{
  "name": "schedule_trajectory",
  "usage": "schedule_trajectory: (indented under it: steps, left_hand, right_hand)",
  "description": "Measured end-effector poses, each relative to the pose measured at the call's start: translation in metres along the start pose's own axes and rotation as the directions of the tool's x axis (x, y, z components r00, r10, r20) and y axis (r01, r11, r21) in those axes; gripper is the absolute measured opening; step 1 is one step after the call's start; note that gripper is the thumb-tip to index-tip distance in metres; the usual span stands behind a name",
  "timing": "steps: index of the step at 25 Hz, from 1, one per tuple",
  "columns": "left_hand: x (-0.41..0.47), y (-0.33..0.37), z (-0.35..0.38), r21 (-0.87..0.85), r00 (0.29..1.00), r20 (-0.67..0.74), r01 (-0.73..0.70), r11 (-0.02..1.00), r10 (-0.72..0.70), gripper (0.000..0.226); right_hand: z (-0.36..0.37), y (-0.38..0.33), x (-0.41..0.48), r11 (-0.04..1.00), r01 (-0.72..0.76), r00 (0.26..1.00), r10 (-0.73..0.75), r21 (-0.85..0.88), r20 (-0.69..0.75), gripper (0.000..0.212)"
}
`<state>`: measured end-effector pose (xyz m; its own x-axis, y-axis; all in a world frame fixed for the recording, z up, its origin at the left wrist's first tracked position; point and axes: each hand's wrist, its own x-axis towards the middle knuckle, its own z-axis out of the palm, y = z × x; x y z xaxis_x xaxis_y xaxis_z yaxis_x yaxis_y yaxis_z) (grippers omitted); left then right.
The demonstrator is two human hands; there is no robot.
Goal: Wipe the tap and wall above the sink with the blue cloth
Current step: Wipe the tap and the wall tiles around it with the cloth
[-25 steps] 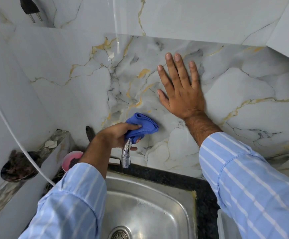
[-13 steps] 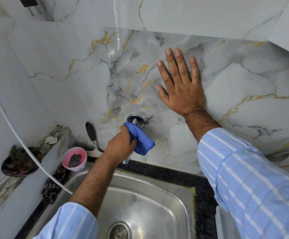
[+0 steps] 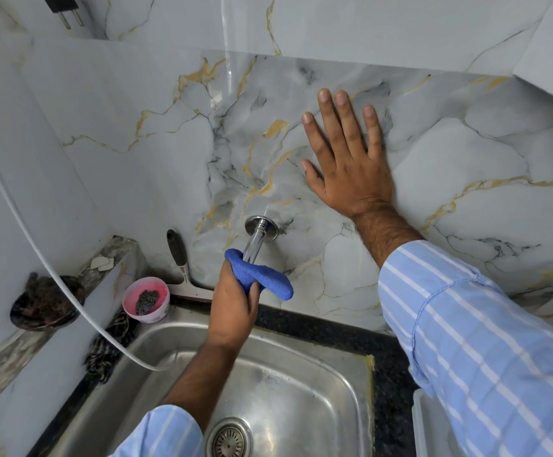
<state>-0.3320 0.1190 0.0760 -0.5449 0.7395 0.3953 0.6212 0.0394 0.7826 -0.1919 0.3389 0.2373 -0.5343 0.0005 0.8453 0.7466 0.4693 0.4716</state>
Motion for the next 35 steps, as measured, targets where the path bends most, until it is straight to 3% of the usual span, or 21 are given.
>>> schedule_trajectory:
  steps: [10, 17, 20, 23, 24, 27, 29, 31, 33, 35]
  left_hand:
    - [-0.031, -0.013, 0.011, -0.107, 0.998, -0.020, 0.053, 0.993, -0.055, 0.062]
    - [0.004, 0.000, -0.021, -0.192, 0.982, 0.097, 0.181, 0.964, -0.165, 0.042]
    - [0.067, 0.025, -0.018, -0.118, 0.909, 0.272, 0.358, 0.926, -0.316, 0.036]
    - [0.115, 0.047, -0.005, 0.112, 0.786, 0.487, 0.378, 0.919, -0.382, 0.041]
    - [0.120, 0.050, -0.003, 0.107, 0.751, 0.525, 0.409, 0.906, -0.401, 0.040]
    - [0.111, 0.042, -0.009, -0.143, 0.704, 0.599, 0.562, 0.815, -0.380, 0.022]
    - [0.099, 0.028, -0.013, -0.352, 0.664, 0.656, 0.690, 0.632, -0.358, 0.018]
    - [0.088, 0.017, -0.015, -0.452, 0.618, 0.725, 0.760, 0.466, -0.304, 0.022]
    - [0.075, 0.009, -0.017, -0.490, 0.630, 0.735, 0.750, 0.445, -0.252, 0.026]
    - [0.063, 0.004, -0.020, -0.502, 0.718, 0.657, 0.644, 0.577, -0.229, 0.029]
  right_hand:
    - [0.003, 0.000, -0.002, 1.000, -0.010, 1.000, 0.010, 0.009, 0.002, 0.065]
    - [0.002, 0.001, -0.002, 1.000, -0.014, 1.000, 0.014, 0.014, 0.006, 0.065]
    - [0.001, 0.001, -0.001, 1.000, -0.015, 1.000, 0.015, 0.009, 0.009, 0.065]
    - [0.002, 0.000, -0.002, 1.000, -0.012, 1.000, 0.012, 0.007, 0.005, 0.065]
    - [0.002, -0.001, -0.002, 1.000, -0.015, 1.000, 0.015, 0.009, 0.006, 0.065]
    - [0.000, 0.001, 0.000, 1.000, -0.023, 1.000, 0.022, 0.016, 0.009, 0.065]
    - [-0.001, 0.001, 0.000, 1.000, -0.018, 1.000, 0.018, 0.004, 0.008, 0.064]
    - [0.000, 0.000, -0.001, 1.000, -0.023, 1.000, 0.023, 0.013, 0.008, 0.064]
    - [0.000, -0.001, -0.002, 1.000, -0.023, 1.000, 0.023, 0.019, 0.013, 0.065]
    - [-0.001, 0.000, 0.000, 1.000, -0.026, 0.999, 0.026, 0.017, 0.018, 0.065]
